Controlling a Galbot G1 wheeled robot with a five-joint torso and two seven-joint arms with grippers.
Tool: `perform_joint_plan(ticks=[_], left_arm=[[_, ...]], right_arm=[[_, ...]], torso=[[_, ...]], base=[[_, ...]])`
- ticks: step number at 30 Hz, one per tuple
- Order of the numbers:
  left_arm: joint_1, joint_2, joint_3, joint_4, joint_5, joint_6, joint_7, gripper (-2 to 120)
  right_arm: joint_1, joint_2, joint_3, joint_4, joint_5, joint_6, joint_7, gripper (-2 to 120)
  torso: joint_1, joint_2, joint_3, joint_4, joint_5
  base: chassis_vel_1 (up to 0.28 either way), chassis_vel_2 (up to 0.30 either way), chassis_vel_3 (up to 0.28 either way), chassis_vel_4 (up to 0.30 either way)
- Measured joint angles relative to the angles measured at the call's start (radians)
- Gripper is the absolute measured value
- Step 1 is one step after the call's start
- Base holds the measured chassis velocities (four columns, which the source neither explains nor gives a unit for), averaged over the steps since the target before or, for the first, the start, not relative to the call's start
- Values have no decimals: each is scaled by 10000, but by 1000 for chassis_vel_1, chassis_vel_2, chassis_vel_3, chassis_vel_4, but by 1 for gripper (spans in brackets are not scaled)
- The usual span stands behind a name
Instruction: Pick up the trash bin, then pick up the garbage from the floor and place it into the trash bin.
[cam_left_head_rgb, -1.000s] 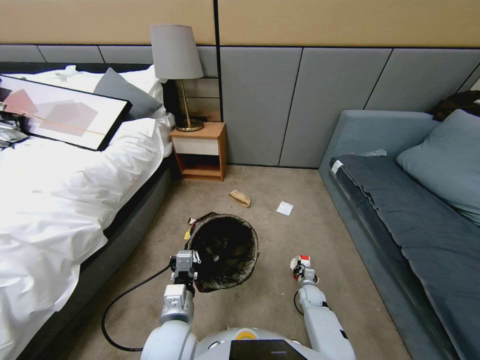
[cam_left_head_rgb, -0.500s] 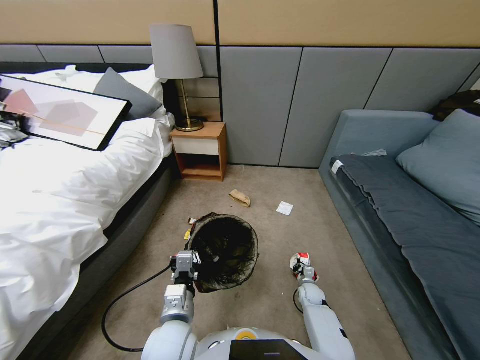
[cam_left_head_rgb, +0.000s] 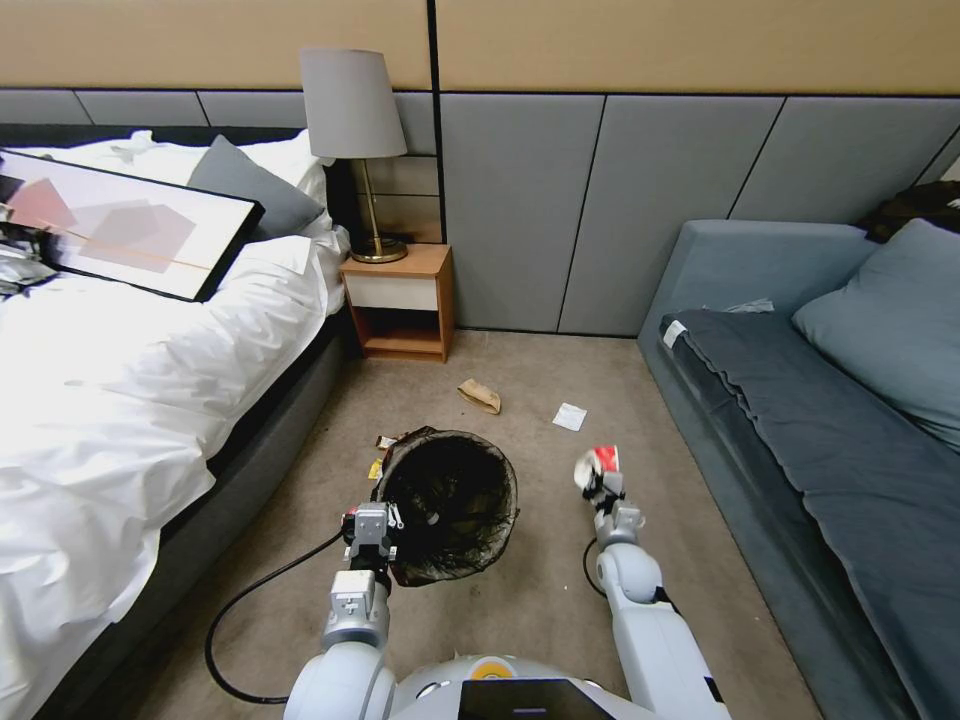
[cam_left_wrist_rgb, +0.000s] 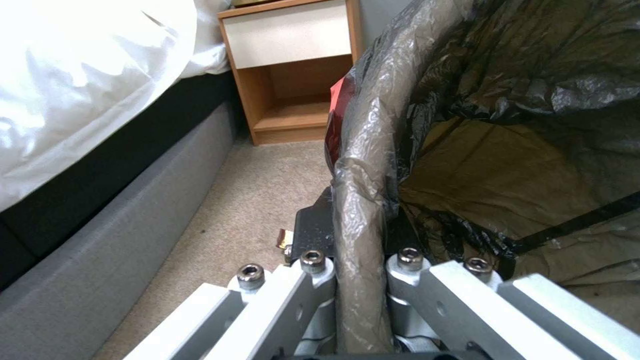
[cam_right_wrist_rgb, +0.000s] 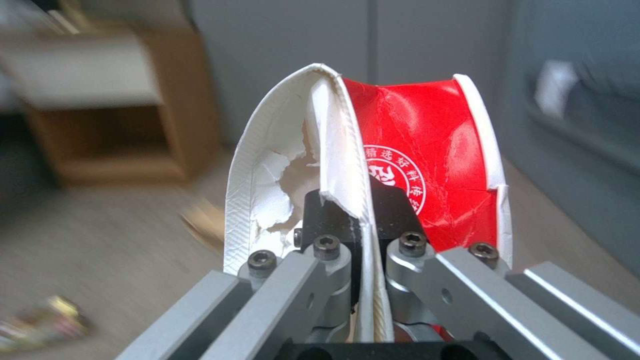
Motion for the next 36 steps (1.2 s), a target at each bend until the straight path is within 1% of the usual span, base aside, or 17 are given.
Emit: perform_joint_plan(ticks=[1, 2, 4, 5, 6, 8, 9, 10, 13, 14, 16, 19, 21, 24, 32, 36], left_arm=[[0, 0, 0, 0, 0, 0, 0, 1], [-6, -1, 10, 12, 2, -2, 0, 1], [-5, 0, 16, 19, 10, -9, 0, 1], [-4, 0, 21, 19, 12, -11, 0, 1], [-4, 0, 21, 19, 12, -11, 0, 1], [-4, -11, 46, 19, 19, -12, 3, 1], [-5, -19, 57, 19, 34, -13, 6, 1], [-5, -19, 57, 19, 34, -13, 6, 1], [-5, -35, 85, 31, 64, -15, 16, 1], [-5, -35, 85, 31, 64, -15, 16, 1], [-4, -44, 84, 38, 75, -17, 18, 1], [-3, -60, 78, 48, 85, -20, 22, 1], [-3, -64, 77, 50, 87, -20, 22, 1], [-18, -83, 63, 58, 97, -22, 22, 1], [-56, -94, 68, 73, 99, -30, 29, 1], [-53, -75, 78, 44, 99, -38, 29, 1]], right_arm=[[0, 0, 0, 0, 0, 0, 0, 0], [-227, -159, -130, 721, 232, 189, -391, 0], [-590, -390, -342, 1798, 692, 350, -974, 0], [-688, -456, -400, 2064, 846, 409, -1162, 0], [-688, -456, -400, 2064, 846, 409, -1162, 0], [-914, -628, -594, 2614, 1298, 739, -1886, 0], [-1007, -743, -733, 2788, 1675, 1018, -2431, 0], [-1007, -743, -733, 2788, 1675, 1018, -2431, 0], [-1186, -1077, -1228, 2863, 2795, 1377, -3720, 0], [-1186, -1077, -1228, 2863, 2795, 1377, -3720, 0], [-1241, -1259, -1649, 2743, 3112, 1483, -4116, 0], [-1293, -1347, -2170, 2564, 3104, 1531, -4259, 0], [-1305, -1347, -2263, 2525, 3073, 1543, -4279, 0], [-1426, -1210, -2875, 2167, 2556, 1667, -4345, 0], [-1585, -1112, -3349, 1667, 2063, 1754, -4263, 0], [-1607, -1098, -3549, 1162, 1820, 1780, -4076, 0]], torso=[[0, 0, 0, 0, 0], [0, 0, 0, 7, -6], [-1, 0, -1, 3, -2], [-1, 0, -1, 3, -3], [-1, 0, -1, 3, -3], [0, 0, -1, 3, -1], [0, 0, 0, 3, -3], [0, 0, 0, 3, -3], [-1, 0, 0, 4, -2], [-1, 0, 0, 4, -2], [-1, 0, 0, 4, -1], [0, 0, -1, 5, -1], [0, 0, 0, 5, -1], [-1, 0, 0, 4, -1], [-1, 0, 0, 4, -2], [-1, 0, 0, 4, -2]], base=[[0, 0, 0, 0], [0, 0, 0, 0], [0, 0, 0, 0], [0, 0, 0, 0], [0, 0, 0, 0], [0, 0, 0, 0], [0, 0, 0, 0], [0, 0, 0, 0], [0, 0, 0, 0], [0, 0, 0, 0], [0, 0, 0, 0], [0, 0, 0, 0], [0, 0, 0, 0], [0, 0, 0, 0], [0, 0, 0, 0], [0, 0, 0, 0]])
